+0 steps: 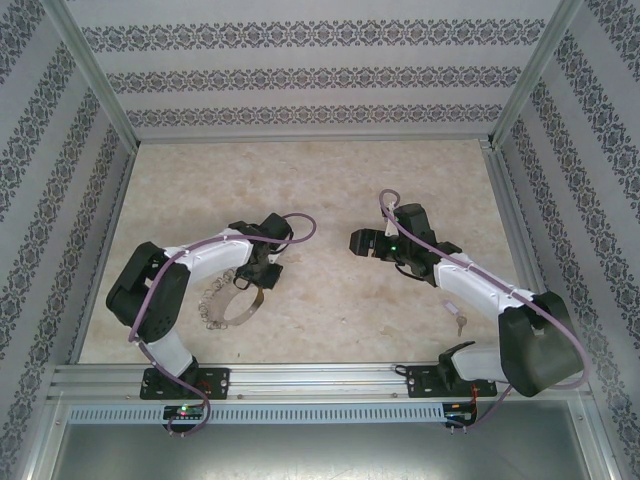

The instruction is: Put the keys on the keyring

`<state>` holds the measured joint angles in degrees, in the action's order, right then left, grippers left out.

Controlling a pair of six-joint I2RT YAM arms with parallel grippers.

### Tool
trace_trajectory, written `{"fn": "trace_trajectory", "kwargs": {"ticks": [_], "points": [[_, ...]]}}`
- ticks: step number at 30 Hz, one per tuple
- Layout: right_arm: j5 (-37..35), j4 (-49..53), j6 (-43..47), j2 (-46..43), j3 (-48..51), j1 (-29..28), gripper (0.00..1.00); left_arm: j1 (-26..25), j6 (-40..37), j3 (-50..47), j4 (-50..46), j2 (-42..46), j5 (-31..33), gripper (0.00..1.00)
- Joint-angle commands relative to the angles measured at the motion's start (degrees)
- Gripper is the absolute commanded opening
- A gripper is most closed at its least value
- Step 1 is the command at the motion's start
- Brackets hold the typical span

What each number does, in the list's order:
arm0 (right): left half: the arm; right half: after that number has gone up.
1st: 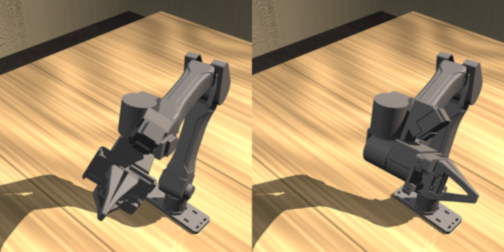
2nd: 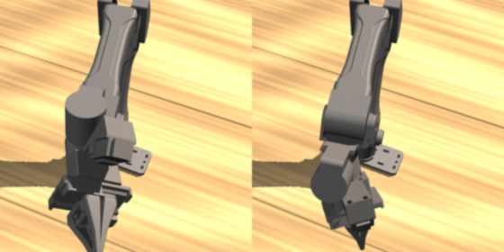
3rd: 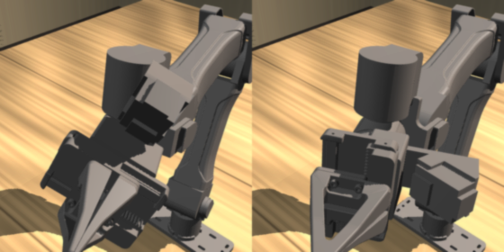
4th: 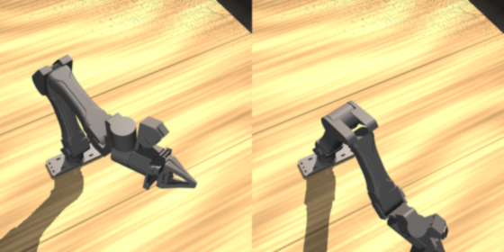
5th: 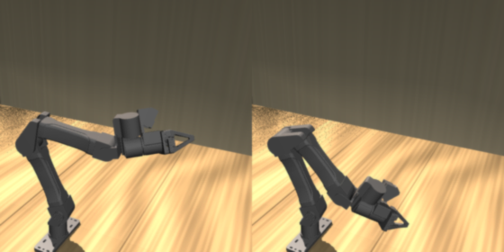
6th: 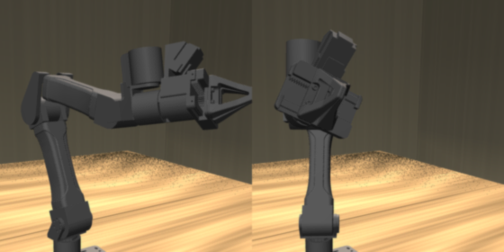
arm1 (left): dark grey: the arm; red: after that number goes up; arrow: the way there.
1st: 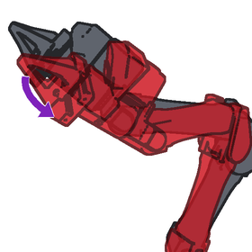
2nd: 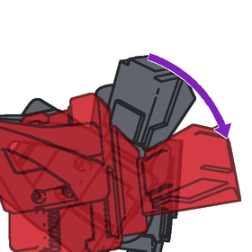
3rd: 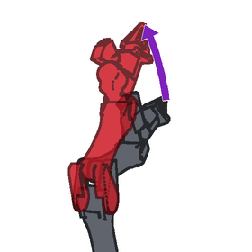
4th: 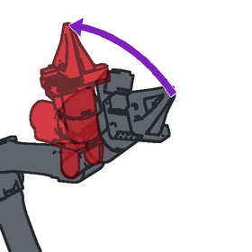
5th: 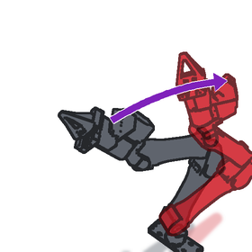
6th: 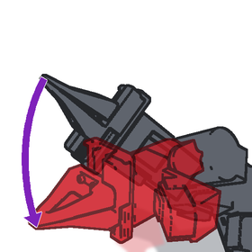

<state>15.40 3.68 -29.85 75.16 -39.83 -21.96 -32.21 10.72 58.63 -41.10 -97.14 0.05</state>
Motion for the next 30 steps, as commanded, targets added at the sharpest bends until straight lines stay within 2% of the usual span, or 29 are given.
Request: {"fn": "trace_trajectory", "kwargs": {"ticks": [1, 9, 16, 21, 24, 27, 30], "points": [[-1.3, 0.4, 0.0, -1.7, 1.1, 0.3, 0.87, -1.3, 0.4, 1.5, -0.6, -0.8, -0.5, 0.08], [-1.8, 0.8, 0.0, -2.3, 1.7, 1.1, 0.88, -4.6, 1.3, 7.5, -0.4, -3.7, -3.7, 0.07], [-5.4, 2.7, 0.0, -3.5, 2.0, 1.3, 0.97, -8.6, 1.8, 14.7, 0.5, -10.4, -6.4, 0.07], [-4.0, 2.9, -1.1, -3.0, 1.7, 2.1, 0.98, -10.4, 1.0, 19.3, 0.2, -15.2, -7.3, 0.06], [-6.5, 3.0, -2.1, -3.2, 1.8, 1.9, 0.98, -10.6, 0.8, 20.2, 0.3, -16.0, -7.4, 0.07], [-8.5, 3.8, -2.3, -3.9, 1.7, 1.8, 0.98, -10.6, 0.7, 20.0, 1.0, -15.7, -7.4, 0.11], [-7.0, 3.3, -1.0, -4.3, 2.1, 1.8, 0.98, -10.6, 0.7, 19.2, 2.0, -15.2, -7.9, 0.21]]}}
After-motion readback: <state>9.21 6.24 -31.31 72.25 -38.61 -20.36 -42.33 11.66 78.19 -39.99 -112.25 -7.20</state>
